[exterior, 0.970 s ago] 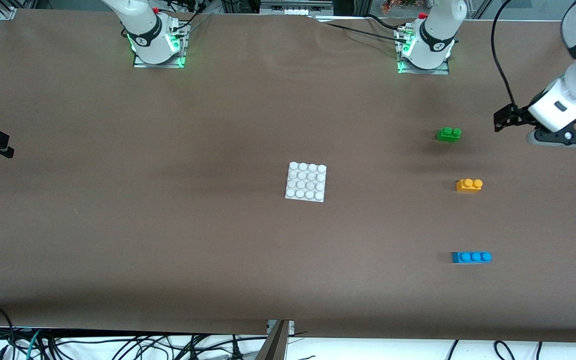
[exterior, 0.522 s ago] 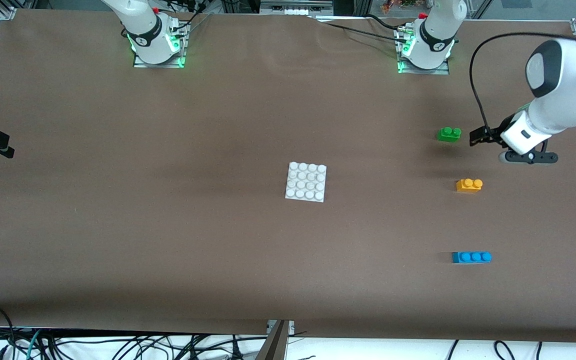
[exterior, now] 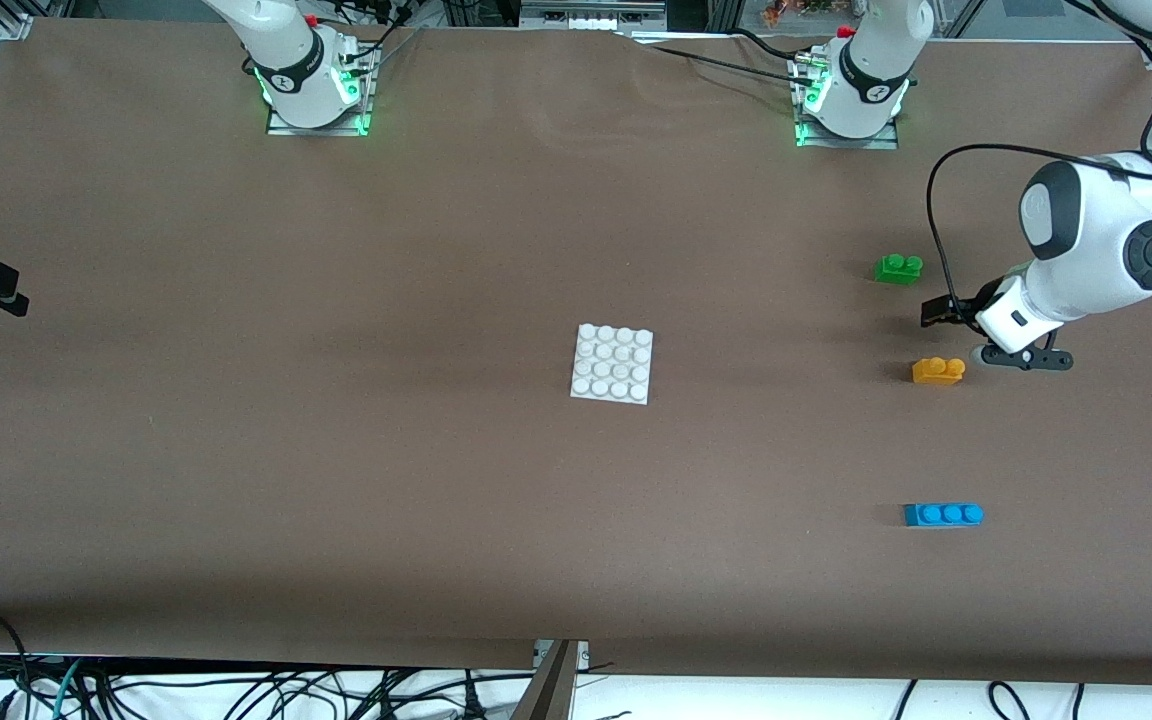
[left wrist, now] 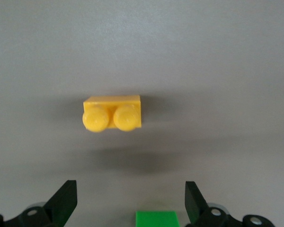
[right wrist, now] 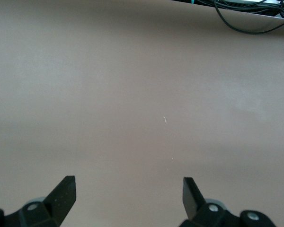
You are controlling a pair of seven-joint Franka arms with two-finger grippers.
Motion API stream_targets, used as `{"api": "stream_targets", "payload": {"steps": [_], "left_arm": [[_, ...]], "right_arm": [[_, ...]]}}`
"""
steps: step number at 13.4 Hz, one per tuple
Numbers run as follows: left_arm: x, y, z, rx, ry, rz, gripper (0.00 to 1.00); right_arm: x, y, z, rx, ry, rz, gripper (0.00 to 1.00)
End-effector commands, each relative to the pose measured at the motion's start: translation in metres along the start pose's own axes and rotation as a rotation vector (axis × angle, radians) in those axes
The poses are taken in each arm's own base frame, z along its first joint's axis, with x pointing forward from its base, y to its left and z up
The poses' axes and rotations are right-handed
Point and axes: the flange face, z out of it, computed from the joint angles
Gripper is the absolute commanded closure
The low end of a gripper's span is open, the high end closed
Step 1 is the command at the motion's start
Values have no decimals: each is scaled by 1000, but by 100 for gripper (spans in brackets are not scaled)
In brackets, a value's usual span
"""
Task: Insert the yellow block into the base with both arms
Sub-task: 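Move the left gripper over the yellow brick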
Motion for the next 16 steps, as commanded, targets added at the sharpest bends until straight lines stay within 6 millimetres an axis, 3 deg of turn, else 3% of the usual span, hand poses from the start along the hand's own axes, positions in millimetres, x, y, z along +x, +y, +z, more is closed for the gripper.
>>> {"api": "stream_targets", "payload": {"steps": [1, 6, 16], "left_arm": [[14, -9, 17, -28, 7, 12, 0], [27, -15, 46, -27, 31, 5, 0], [42, -20, 60, -13, 69, 24, 0]], "right_arm": [[-1, 1, -6, -1, -4, -15, 0], [-1, 1, -7, -4, -2, -15, 0], [-1, -1, -6, 2, -4, -18, 0]]}}
